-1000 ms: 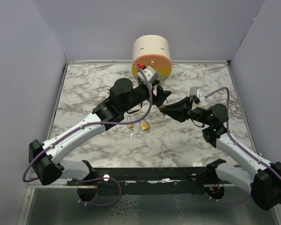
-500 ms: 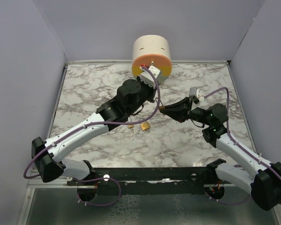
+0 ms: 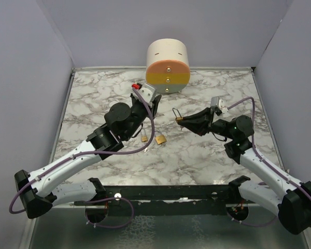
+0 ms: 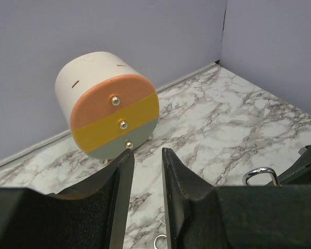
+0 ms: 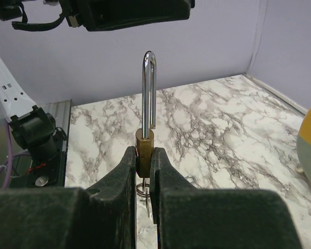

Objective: Lock with the key
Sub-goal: Lock the lock.

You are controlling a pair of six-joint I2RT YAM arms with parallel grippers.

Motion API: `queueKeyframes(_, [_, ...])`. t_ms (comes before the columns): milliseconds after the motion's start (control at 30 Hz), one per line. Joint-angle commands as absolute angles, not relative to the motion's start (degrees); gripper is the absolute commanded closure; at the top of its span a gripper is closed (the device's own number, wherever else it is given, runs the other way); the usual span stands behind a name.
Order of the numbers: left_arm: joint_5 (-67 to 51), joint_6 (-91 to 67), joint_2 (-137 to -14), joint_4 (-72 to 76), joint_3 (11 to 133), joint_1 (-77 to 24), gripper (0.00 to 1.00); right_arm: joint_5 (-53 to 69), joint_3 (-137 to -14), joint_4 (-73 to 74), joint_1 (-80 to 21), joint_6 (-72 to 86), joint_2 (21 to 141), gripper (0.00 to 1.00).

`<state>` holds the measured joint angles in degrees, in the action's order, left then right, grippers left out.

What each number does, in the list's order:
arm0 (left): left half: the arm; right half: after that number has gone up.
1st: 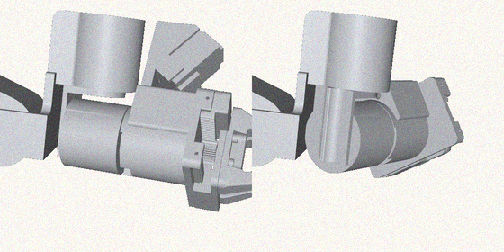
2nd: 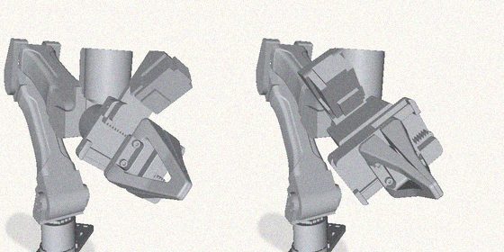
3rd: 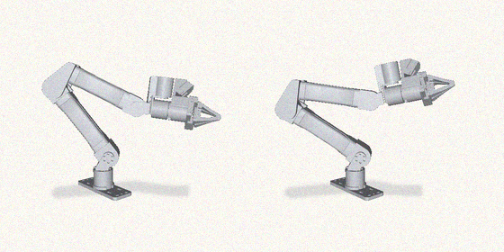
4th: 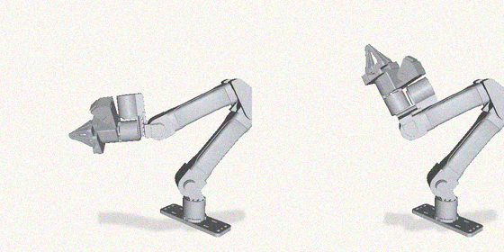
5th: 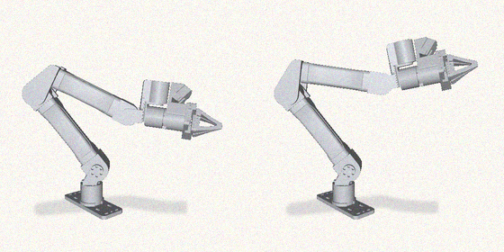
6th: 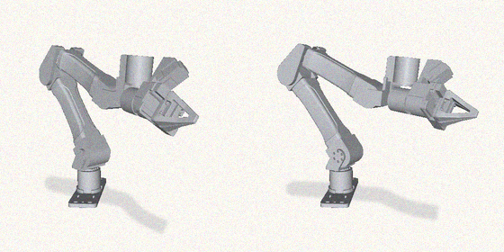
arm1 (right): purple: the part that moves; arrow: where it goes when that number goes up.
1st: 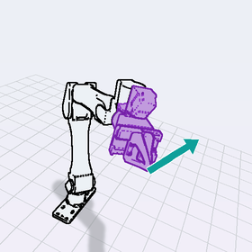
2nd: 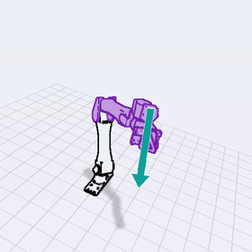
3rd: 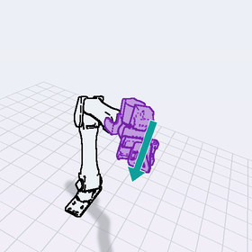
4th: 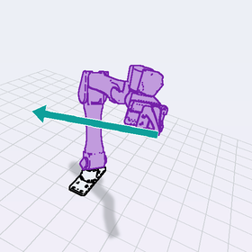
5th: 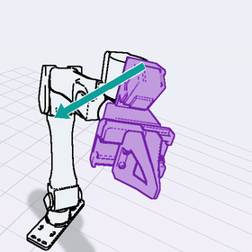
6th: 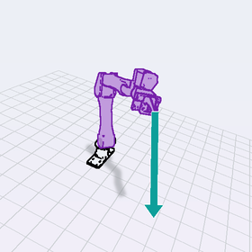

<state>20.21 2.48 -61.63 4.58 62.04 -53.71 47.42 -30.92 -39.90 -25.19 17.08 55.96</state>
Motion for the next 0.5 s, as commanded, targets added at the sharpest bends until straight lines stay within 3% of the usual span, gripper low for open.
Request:
queueKeyframes(0, [15.7,5.7,-59.2,9.7,58.9,-53.9,0.69,47.4,-31.8,-42.9,-25.6,17.2,53.9,0.98])
queueKeyframes(333, [3.9,11.4,-54.6,5.0,55.2,-53.8,0.69,49.0,-32.2,-43.1,-25.6,17.5,54.2,0.98])
queueKeyframes(467, [-3.7,13.4,-50.0,5.3,51.7,-53.7,0.63,49.6,-32.5,-42.5,-25.6,17.5,54.3,0.98])
